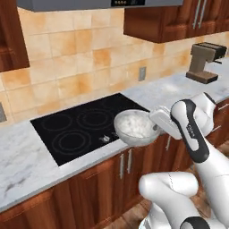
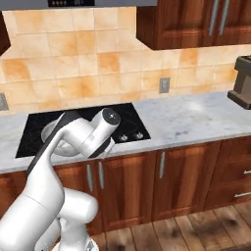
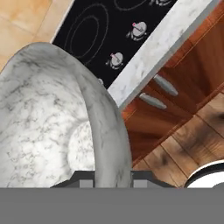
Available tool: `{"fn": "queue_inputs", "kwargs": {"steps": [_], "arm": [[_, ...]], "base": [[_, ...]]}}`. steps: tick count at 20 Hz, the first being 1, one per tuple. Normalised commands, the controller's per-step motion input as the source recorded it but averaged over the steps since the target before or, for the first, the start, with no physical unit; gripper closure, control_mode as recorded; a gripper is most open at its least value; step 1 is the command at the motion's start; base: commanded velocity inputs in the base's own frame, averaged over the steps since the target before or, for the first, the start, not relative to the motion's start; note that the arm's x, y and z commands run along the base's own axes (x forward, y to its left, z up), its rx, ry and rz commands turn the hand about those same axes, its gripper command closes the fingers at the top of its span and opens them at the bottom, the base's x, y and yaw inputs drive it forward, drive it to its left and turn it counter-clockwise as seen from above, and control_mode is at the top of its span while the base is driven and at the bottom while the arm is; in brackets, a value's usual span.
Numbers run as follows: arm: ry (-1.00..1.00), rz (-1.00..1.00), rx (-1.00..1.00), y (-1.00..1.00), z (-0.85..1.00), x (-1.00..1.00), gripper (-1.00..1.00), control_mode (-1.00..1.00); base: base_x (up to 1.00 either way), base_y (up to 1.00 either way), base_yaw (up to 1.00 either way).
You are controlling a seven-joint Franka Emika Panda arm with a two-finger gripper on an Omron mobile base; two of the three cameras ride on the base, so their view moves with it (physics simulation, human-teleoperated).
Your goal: Pick the cup and bowl from the counter and place them on the counter next to the sink.
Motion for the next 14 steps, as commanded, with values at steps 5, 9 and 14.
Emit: {"fn": "queue_inputs", "kwargs": {"steps": [5,9,14], "arm": [[0.0,0.0,0.0,0.0,0.0,0.0,1.0,1.0],[0.0,0.0,0.0,0.0,0.0,0.0,1.0,1.0],[0.0,0.0,0.0,0.0,0.0,0.0,1.0,1.0]], "base": [[-0.03,-0.05,-0.83],[0.0,-0.13,-0.84],[0.15,-0.22,-0.83]]}}
